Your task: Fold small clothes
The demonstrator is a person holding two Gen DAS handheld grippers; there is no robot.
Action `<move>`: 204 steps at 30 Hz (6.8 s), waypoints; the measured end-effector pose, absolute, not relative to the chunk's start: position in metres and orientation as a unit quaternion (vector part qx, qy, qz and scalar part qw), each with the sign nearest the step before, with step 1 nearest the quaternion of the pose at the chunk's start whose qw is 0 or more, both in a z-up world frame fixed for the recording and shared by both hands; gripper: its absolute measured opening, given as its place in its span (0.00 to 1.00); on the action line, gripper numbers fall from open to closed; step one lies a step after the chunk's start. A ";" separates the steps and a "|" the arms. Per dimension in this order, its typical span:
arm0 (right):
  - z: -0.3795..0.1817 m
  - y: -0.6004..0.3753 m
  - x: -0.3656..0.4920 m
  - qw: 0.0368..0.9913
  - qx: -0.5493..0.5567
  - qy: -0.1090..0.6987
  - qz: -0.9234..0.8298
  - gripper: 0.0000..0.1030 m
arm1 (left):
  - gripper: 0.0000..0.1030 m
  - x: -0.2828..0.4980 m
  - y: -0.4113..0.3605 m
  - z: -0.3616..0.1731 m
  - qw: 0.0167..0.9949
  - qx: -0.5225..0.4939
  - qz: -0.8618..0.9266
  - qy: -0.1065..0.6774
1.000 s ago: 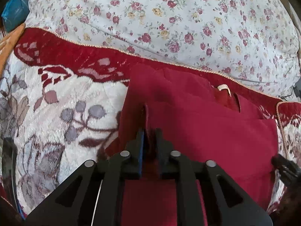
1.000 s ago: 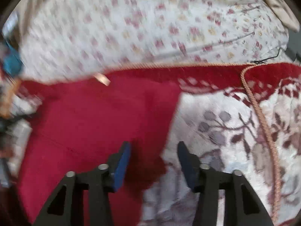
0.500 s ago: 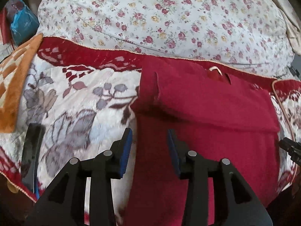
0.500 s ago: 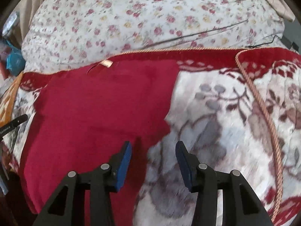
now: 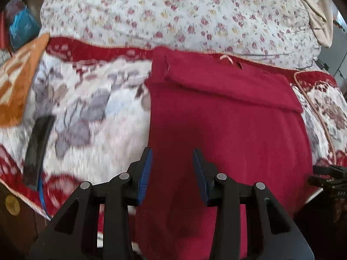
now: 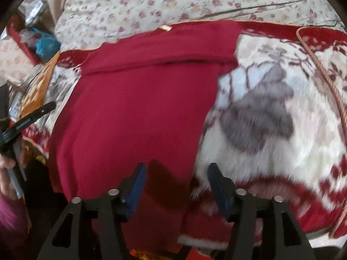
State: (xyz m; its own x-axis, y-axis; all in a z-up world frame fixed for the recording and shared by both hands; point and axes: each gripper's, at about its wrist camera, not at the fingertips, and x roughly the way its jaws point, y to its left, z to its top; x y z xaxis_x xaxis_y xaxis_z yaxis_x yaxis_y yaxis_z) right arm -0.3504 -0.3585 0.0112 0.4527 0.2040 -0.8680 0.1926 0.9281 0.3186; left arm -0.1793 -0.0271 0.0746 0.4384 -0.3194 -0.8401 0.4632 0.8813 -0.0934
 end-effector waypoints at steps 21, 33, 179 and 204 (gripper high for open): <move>-0.040 -0.306 -0.388 0.760 0.183 0.616 0.094 0.74 | 0.36 -0.235 0.028 0.036 0.772 0.078 -0.273 0.568; -0.076 -0.309 -0.378 0.726 0.263 0.628 0.097 0.74 | 0.37 -0.242 0.022 0.003 0.730 0.089 -0.258 0.627; 0.053 -0.404 -0.100 0.873 0.192 0.442 -0.083 0.41 | 0.70 -0.004 -0.083 0.039 0.844 -0.008 -0.174 0.508; 0.047 -0.283 -0.009 0.878 0.121 0.460 0.054 0.42 | 0.70 -0.009 -0.063 0.047 0.843 -0.009 -0.184 0.505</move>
